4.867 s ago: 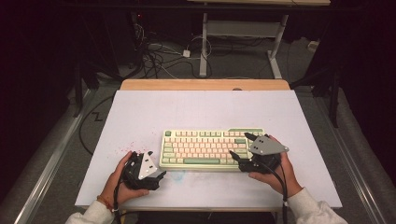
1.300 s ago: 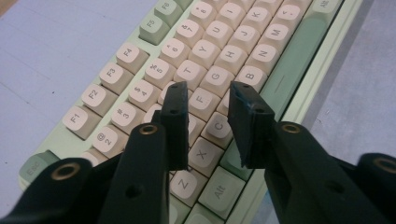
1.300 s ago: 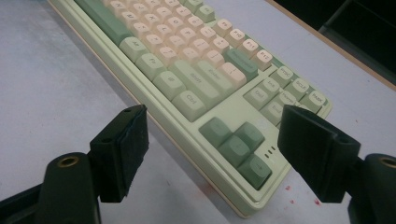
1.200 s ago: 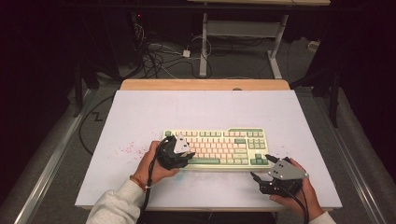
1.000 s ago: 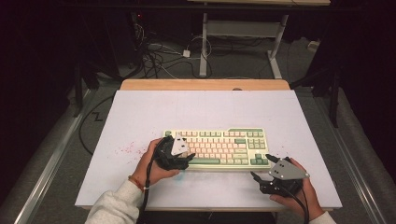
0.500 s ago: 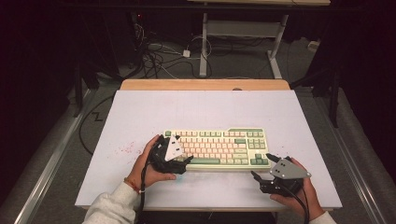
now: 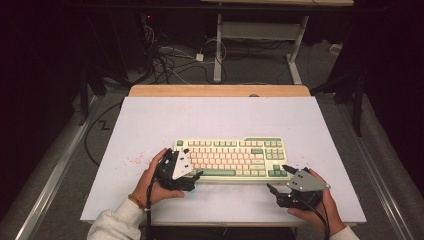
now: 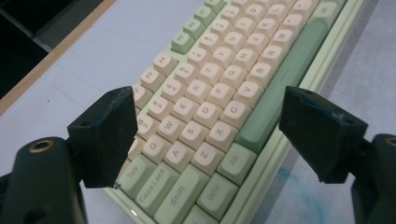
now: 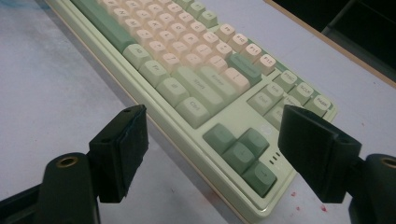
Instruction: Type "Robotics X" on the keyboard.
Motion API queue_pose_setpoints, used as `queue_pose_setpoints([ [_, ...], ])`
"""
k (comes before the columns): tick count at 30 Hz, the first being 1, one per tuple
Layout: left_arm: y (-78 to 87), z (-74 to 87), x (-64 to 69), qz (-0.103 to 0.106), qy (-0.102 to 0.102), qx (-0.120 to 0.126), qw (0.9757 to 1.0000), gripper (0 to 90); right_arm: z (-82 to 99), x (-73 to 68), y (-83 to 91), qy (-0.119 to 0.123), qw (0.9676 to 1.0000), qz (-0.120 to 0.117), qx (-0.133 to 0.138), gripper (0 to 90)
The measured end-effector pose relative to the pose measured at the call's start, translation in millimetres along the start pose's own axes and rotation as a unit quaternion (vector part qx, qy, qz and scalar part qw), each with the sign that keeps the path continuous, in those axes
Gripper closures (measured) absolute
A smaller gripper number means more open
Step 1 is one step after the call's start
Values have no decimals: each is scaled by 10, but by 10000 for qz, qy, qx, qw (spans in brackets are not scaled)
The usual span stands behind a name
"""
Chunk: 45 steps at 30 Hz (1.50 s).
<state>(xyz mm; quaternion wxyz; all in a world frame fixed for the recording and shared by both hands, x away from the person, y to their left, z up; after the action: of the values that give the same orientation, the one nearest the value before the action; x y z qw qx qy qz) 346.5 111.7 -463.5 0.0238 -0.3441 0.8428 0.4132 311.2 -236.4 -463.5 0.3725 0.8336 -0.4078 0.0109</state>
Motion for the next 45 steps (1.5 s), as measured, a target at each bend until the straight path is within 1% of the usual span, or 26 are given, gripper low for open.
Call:
queue_pose_setpoints([
  [3, 43, 76, -21, -5, 34, -68, 10000, 190, -5, -13, 0, 20, 10000, -9, 2, 245],
  [4, 60, 93, -36, -6, 82, -78, 9999, 201, -8, -15, 0, 23, 10000, -6, 5, 245],
  [6, 103, 123, -70, 12, 205, -21, 9998, 209, -12, -20, -1, 18, 10000, -9, 8, 245],
  [9, 166, 173, -103, -30, 309, 23, 9995, 225, -16, -32, -7, 35, 10000, -25, 0, 243],
  [11, 194, 209, -117, -57, 337, -7, 9994, 235, -18, -37, -10, 39, 10000, -33, 2, 243],
  [17, 269, 350, -164, -111, 507, -27, 9986, 260, -23, -44, -11, 40, 10000, -34, 5, 243],
  [19, 289, 399, -182, -69, 568, -44, 9984, 269, -27, -46, -11, 37, 10000, -37, 8, 243],
  [20, 303, 429, -200, -55, 625, -71, 9980, 291, -28, -47, -12, 46, 10000, -42, 7, 243],
  [21, 309, 444, -209, -20, 680, -55, 9977, 333, -30, -49, -14, 39, 10000, -41, 7, 243],
  [22, 320, 466, -224, 6, 722, -51, 9974, 341, -31, -51, -17, 31, 10000, -47, 1, 243],
  [23, 333, 484, -240, 22, 761, -39, 9971, 373, -34, -54, -23, 36, 10000, -54, -5, 243],
  [24, 344, 499, -258, 54, 813, -37, 9967, 416, -36, -58, -29, 40, 10000, -52, -17, 243],
  [26, 369, 520, -290, 101, 820, 15, 9966, 512, -44, -69, -38, 45, 10000, -62, -15, 243],
  [28, 378, 533, -321, 140, 881, -61, 9960, 631, -49, -79, -38, 78, 9999, -62, -22, 243],
  [29, 377, 543, -330, 177, 938, -148, 9953, 687, -49, -80, -38, 78, 9999, -67, -20, 243],
  [30, 372, 548, -351, 138, 1018, -212, 9945, 749, -47, -79, -41, 76, 9999, -67, -27, 243],
  [31, 370, 553, -370, 177, 1092, -240, 9936, 800, -44, -78, -43, 62, 9999, -70, -37, 243],
  [32, 370, 558, -384, 229, 1109, -262, 9932, 836, -43, -75, -45, 65, 9999, -69, -39, 243],
  [33, 370, 560, -397, 216, 1103, -304, 9932, 869, -42, -74, -46, 66, 9999, -66, -42, 243],
  [36, 361, 549, -431, 237, 1166, -373, 9922, 873, -45, -77, -47, 76, 9999, -68, -39, 243],
  [38, 345, 524, -444, 330, 1223, -363, 9913, 872, -44, -80, -52, 93, 9999, -68, -56, 243],
  [39, 334, 502, -442, 326, 1212, -367, 9914, 872, -44, -82, -54, 94, 9999, -71, -60, 243],
  [41, 303, 442, -431, 414, 1175, -360, 9916, 872, -42, -85, -58, 92, 9999, -72, -80, 243],
  [45, 213, 286, -399, 520, 1047, -351, 9925, 871, -42, -91, -66, 100, 9999, -79, -102, 244],
])
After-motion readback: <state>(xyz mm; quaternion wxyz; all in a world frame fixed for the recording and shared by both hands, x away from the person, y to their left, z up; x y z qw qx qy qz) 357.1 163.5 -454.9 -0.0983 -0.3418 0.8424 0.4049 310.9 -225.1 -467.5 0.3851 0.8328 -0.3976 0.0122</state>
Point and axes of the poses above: each handheld gripper's, and its own axes: y roughly backward along the jaws, z roughly out of its underside, x roughly to its right, the point moved 3 cm from there along -y, roughly forward along the jaws, and after that the axes turned 6 degrees about -x, right-handed, at the moved point
